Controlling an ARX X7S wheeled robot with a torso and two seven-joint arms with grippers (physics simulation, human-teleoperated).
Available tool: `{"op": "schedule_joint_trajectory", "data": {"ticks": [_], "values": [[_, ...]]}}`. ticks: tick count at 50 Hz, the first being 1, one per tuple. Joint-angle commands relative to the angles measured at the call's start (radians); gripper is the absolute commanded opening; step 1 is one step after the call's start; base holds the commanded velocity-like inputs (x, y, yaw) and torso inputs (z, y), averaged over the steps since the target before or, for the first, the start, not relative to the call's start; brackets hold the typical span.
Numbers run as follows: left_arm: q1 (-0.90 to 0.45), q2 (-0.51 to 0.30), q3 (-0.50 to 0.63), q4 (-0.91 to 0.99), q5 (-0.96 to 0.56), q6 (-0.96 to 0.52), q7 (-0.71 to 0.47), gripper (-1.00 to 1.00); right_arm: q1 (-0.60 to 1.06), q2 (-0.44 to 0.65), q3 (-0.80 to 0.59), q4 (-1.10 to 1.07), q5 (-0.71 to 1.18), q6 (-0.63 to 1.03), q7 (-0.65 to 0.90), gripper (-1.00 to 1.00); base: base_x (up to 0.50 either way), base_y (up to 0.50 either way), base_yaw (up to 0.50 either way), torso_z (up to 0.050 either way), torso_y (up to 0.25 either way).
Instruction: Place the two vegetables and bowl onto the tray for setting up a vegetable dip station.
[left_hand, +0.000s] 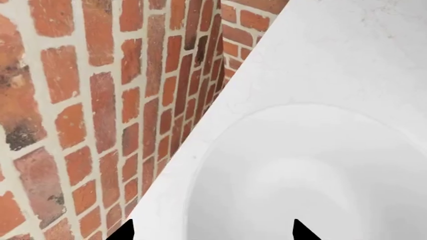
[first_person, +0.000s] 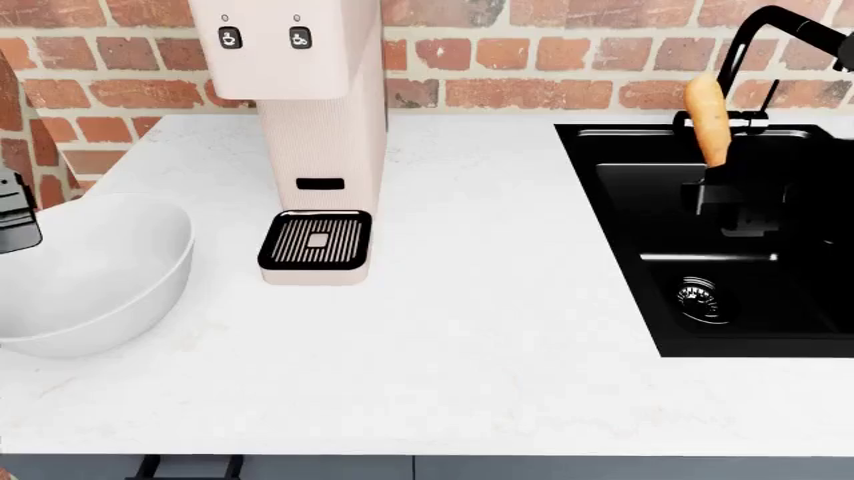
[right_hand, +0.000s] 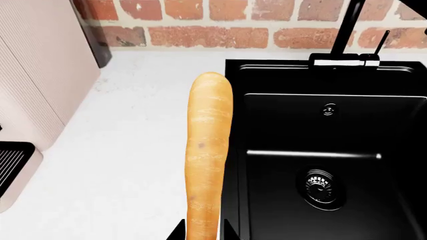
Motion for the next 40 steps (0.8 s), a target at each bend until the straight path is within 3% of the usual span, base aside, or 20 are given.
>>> {"op": "schedule_joint_trajectory", "data": {"ticks": [1,8,40], "values": [[0.042,0.014,0.013,-0.011,0.021,0.009,0.043,1.0,-0.003,-0.001,0.003,0.002,-0.013,-0.002,-0.008,-1.0,0.0,0.0,0.0,0.0,0.0],[0.099,0.048,0.034,-0.045,0.061,0.021,0.122,1.0,-0.008,-0.005,-0.001,0.004,-0.015,-0.004,-0.006,-1.0,0.0,0.0,0.0,0.0,0.0],[0.157,-0.017,0.033,-0.016,0.076,0.072,0.146,1.0,-0.023,-0.031,-0.016,0.042,-0.04,-0.003,-0.025,-1.0,0.0,0.0,0.0,0.0,0.0]]}}
